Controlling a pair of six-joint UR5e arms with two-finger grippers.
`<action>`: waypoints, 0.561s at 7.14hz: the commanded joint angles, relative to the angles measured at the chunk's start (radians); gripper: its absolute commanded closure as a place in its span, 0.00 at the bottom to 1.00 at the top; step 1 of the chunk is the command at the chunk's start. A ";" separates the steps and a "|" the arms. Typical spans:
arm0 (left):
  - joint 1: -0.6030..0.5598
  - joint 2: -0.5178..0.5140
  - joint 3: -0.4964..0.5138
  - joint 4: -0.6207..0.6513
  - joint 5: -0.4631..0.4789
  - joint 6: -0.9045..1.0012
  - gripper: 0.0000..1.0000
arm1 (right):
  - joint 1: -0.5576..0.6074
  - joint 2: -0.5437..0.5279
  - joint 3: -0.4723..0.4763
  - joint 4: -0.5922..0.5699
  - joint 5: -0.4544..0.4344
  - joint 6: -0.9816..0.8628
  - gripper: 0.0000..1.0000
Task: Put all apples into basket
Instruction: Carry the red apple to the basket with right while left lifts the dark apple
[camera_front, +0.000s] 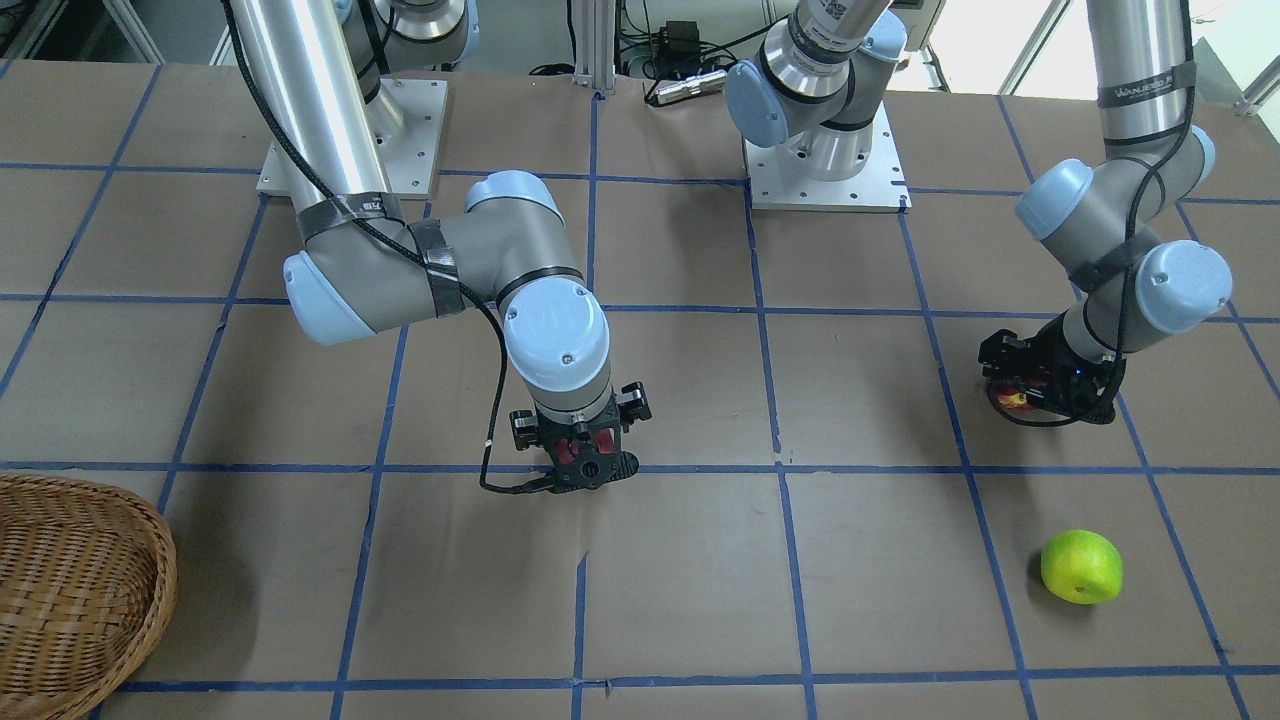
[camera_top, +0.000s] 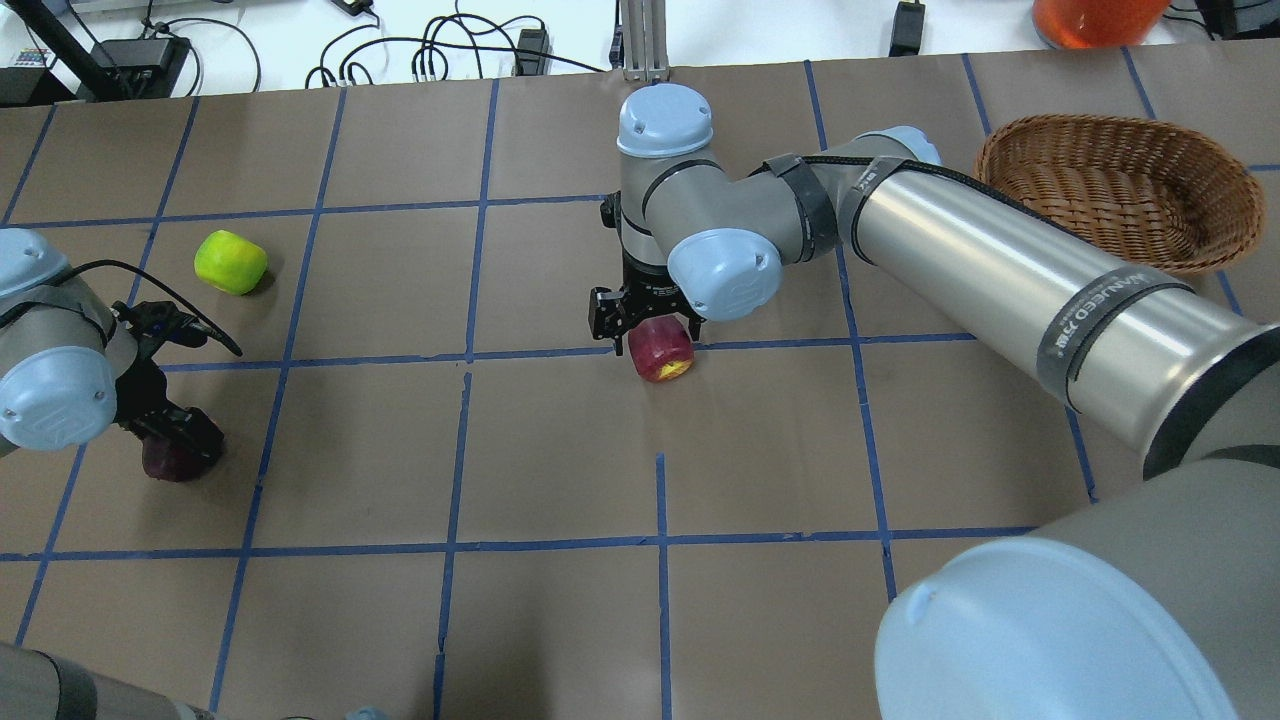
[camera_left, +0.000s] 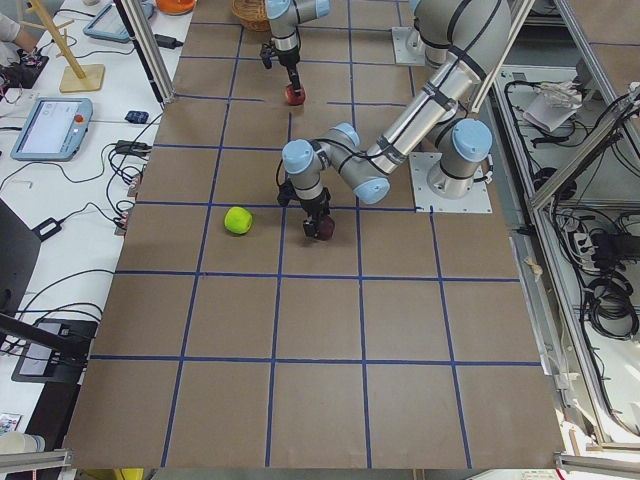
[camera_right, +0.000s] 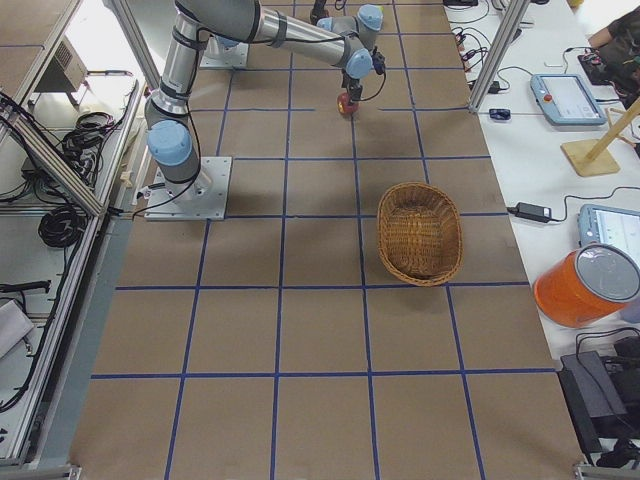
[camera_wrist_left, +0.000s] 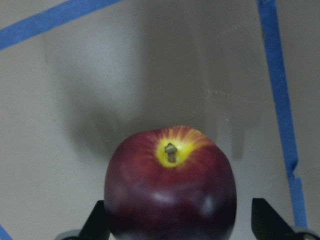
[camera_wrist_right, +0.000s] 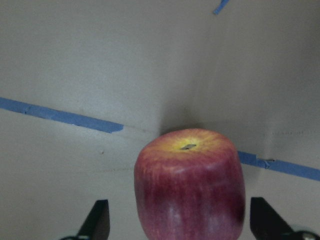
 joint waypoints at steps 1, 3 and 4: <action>-0.012 0.009 0.008 0.014 0.000 -0.008 0.91 | 0.000 0.050 0.002 -0.061 -0.003 0.001 0.00; -0.071 0.013 0.185 -0.296 -0.050 -0.172 0.91 | 0.001 0.050 0.009 -0.074 -0.009 0.003 0.13; -0.142 0.013 0.278 -0.431 -0.114 -0.315 0.91 | 0.000 0.043 0.014 -0.074 -0.037 -0.002 0.74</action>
